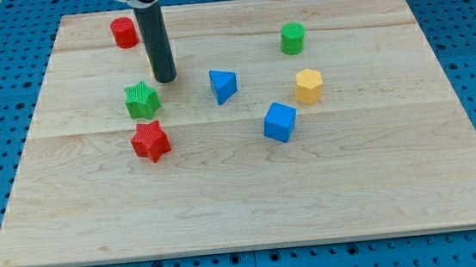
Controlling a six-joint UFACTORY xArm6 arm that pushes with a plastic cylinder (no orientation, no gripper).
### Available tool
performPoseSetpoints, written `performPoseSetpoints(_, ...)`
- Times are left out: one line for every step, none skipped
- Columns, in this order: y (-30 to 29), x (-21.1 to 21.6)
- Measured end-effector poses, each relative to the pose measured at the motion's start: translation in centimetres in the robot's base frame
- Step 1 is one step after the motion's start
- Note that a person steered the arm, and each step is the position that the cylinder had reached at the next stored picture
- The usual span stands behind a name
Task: Place the green star at the center left of the table
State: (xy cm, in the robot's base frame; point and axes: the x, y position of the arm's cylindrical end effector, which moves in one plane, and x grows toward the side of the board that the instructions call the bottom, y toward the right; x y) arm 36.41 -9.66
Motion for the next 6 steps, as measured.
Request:
performPoseSetpoints(4.2, 2.5)
performPoseSetpoints(-0.6, 2.8)
performPoseSetpoints(-0.7, 4.7)
performPoseSetpoints(-4.2, 4.3)
performPoseSetpoints(-9.6, 2.4)
performPoseSetpoints(-6.1, 2.1)
